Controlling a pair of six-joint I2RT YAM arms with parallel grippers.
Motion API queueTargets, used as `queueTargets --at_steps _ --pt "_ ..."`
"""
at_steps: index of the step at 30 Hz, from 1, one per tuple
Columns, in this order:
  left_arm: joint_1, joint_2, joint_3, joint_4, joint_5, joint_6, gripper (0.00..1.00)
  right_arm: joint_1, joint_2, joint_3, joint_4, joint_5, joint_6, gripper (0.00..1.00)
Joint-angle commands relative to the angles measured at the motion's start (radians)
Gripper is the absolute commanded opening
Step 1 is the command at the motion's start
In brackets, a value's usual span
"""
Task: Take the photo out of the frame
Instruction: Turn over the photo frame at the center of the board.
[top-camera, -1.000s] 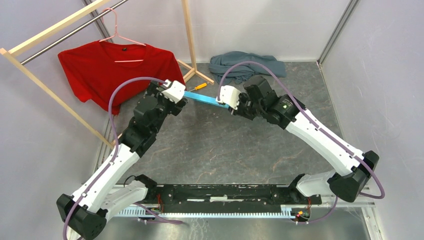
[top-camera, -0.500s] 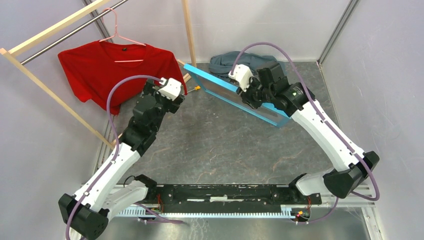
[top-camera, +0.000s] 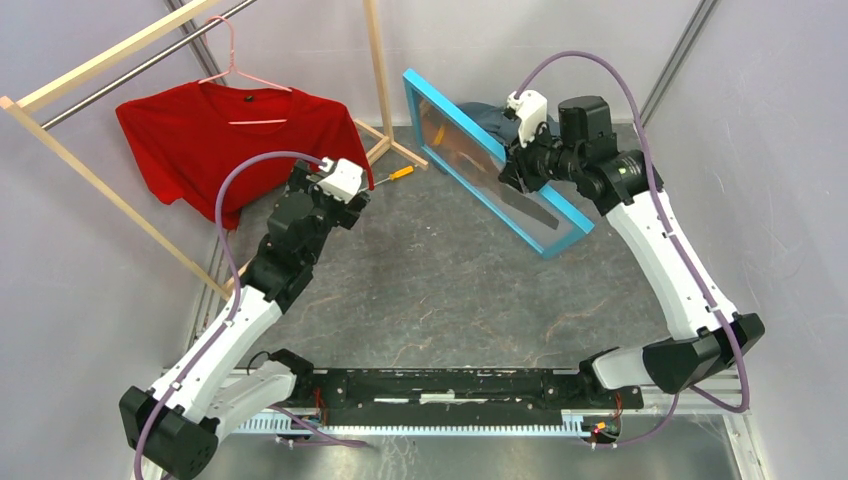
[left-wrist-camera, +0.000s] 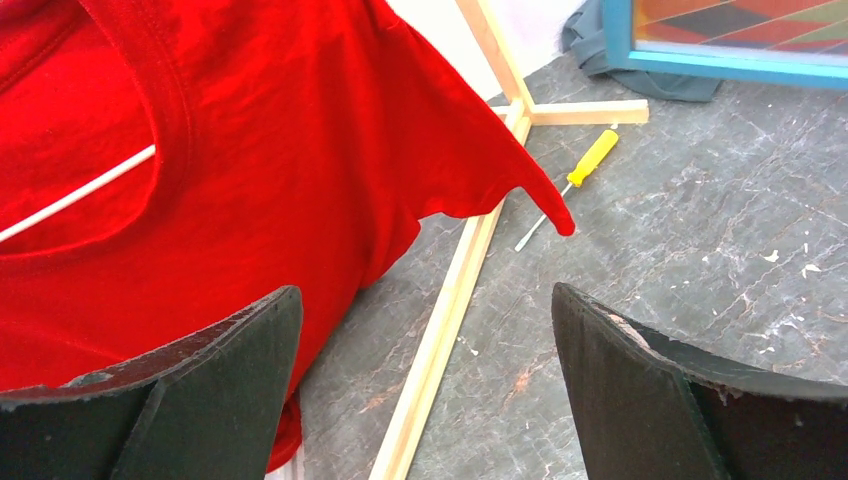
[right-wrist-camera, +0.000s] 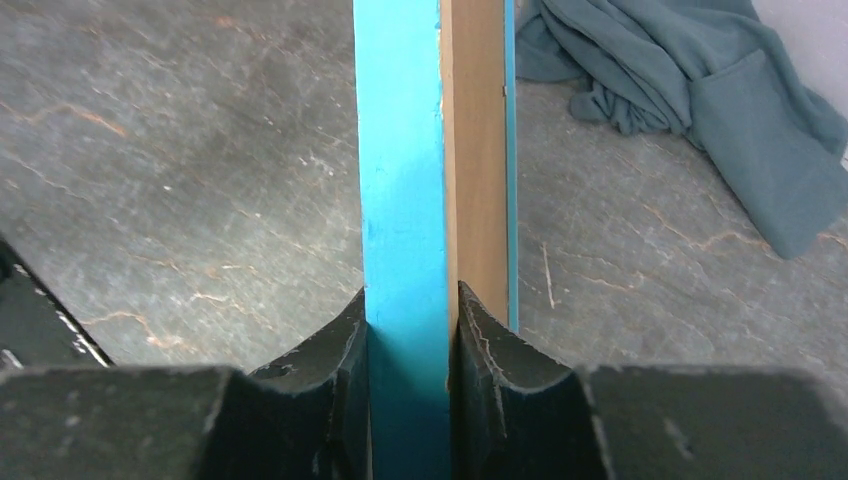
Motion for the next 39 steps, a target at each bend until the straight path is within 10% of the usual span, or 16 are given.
queueTargets --at_steps 1,39 --pt "0.011 0.0 -0.007 0.06 0.025 -0.059 1.0 -0.001 -0.015 0.074 0.192 -0.215 0.164 0.0" --pt "0.02 0.003 -0.042 0.063 0.054 -0.069 1.0 -0.339 -0.192 -0.442 0.646 -0.473 0.568 0.0"
